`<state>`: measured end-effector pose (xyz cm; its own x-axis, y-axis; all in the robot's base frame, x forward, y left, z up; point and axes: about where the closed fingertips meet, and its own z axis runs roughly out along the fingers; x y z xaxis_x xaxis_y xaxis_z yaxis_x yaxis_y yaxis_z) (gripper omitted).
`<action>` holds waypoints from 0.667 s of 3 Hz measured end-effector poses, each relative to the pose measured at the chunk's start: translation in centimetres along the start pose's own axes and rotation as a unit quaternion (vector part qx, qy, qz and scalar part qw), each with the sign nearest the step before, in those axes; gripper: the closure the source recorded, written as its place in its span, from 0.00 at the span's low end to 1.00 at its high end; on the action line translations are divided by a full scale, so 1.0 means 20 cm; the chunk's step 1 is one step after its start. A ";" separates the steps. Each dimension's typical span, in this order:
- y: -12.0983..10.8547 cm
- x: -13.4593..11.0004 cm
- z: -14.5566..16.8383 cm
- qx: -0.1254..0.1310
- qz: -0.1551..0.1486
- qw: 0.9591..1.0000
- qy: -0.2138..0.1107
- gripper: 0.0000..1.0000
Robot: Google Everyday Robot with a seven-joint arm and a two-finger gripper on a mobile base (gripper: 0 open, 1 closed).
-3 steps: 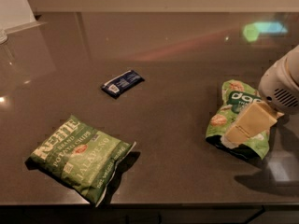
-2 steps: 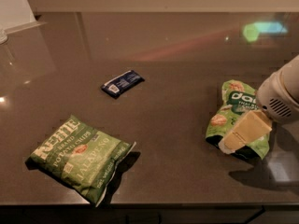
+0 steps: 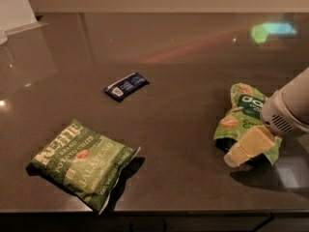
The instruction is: Pick green rice chip bag
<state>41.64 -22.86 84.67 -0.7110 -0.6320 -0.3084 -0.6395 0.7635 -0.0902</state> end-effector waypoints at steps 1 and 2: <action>-0.03 0.02 0.02 0.010 0.005 1.000 0.007 0.16; -0.05 0.01 0.00 0.021 0.008 1.000 0.007 0.40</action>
Offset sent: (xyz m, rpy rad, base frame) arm 0.0085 -0.0127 0.0050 -0.0498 -0.0280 -0.0490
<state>42.10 -23.72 84.60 -0.7260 -0.6205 -0.2966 -0.6147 0.7788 -0.1248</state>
